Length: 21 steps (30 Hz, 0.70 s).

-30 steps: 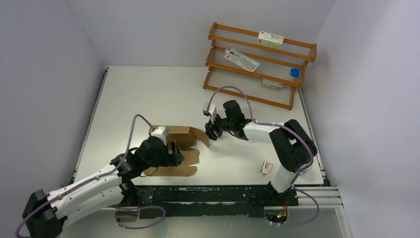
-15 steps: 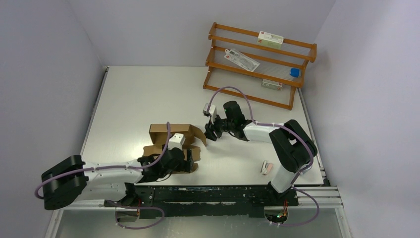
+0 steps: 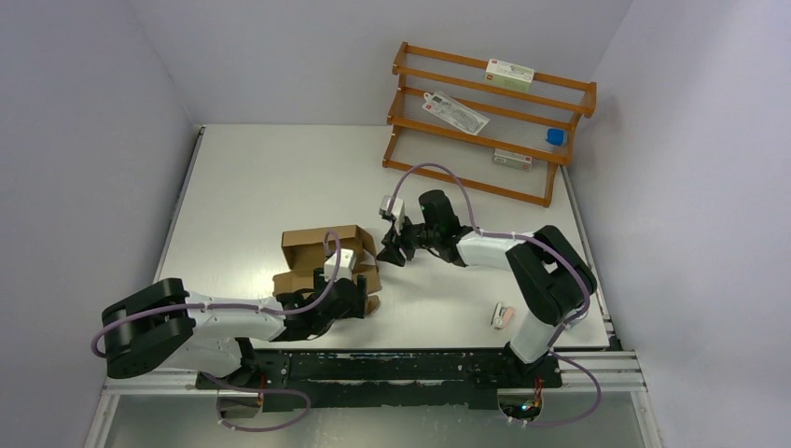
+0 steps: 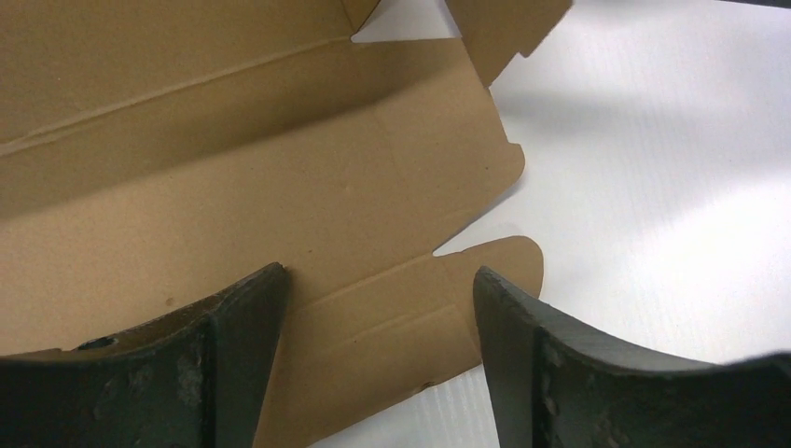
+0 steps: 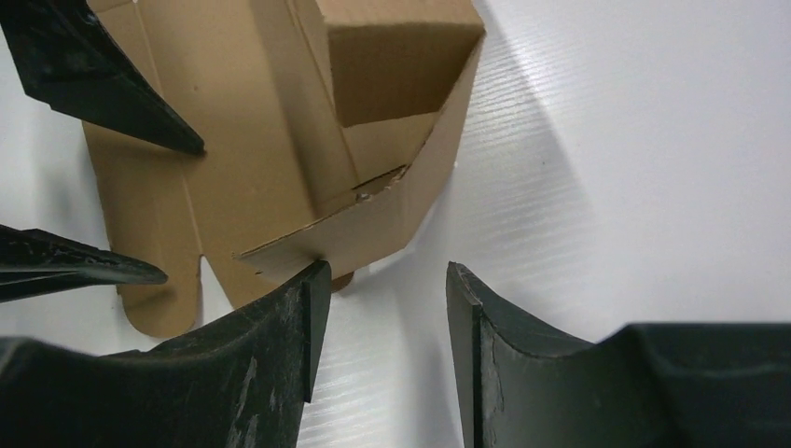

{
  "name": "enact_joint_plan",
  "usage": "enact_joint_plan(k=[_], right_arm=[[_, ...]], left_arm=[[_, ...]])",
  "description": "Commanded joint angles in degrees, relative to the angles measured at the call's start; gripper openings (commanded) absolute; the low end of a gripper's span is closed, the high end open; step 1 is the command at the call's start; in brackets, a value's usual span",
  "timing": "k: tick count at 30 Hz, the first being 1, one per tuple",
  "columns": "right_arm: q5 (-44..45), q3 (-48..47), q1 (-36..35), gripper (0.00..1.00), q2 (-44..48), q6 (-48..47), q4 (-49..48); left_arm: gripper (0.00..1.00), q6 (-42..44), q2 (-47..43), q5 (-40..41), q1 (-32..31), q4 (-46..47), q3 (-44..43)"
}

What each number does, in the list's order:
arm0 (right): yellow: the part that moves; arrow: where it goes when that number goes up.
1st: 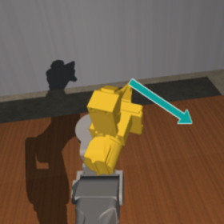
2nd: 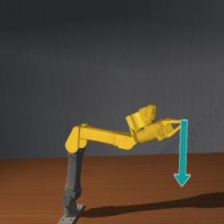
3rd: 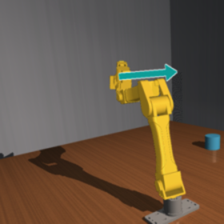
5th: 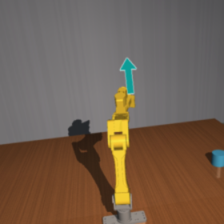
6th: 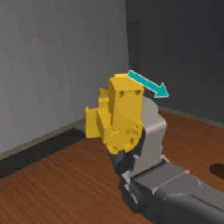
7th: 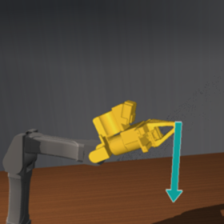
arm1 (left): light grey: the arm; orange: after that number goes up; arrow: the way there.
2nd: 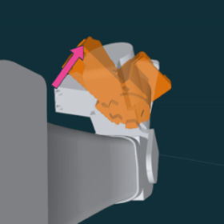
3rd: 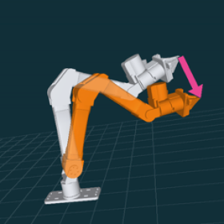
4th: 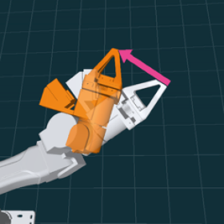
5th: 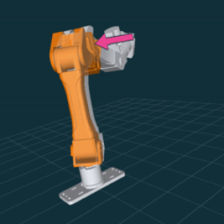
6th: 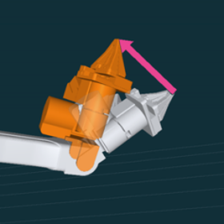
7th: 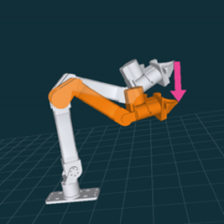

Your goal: Fold the paper box

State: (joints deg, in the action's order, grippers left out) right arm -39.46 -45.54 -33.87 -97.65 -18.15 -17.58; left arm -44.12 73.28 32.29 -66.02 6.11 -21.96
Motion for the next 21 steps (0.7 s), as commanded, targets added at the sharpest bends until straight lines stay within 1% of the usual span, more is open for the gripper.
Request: enact_joint_plan(k=[1,7,10,15,21], right_arm=[[-1.6,-2.1,-1.3,0.53,-1.3,-0.6,-2.1],[-1.3,-3.3,-2.8,0.55,-3.3,-0.6,-4.6],[-1.4,-3.4,-3.4,0.55,-3.9,-0.9,-5.9],[-2.2,-3.8,-4.7,0.61,-4.8,-1.1,-7.5],[-2.3,-5.3,-6.4,0.65,-6.8,-1.2,-9.6]], left_arm=[[0.76,0.5,2.0,-2.2,-1.3,-0.5,0.6],[0.69,2.3,2.7,-4.5,-2.3,2.7,1.7],[0.68,2.9,3.0,-5.7,-3.1,4.3,2.6],[0.66,4.1,2.7,-7.2,-3.8,6.3,3.9],[0.65,4.5,1.7,-8.3,-4.6,8.3,5.4]])
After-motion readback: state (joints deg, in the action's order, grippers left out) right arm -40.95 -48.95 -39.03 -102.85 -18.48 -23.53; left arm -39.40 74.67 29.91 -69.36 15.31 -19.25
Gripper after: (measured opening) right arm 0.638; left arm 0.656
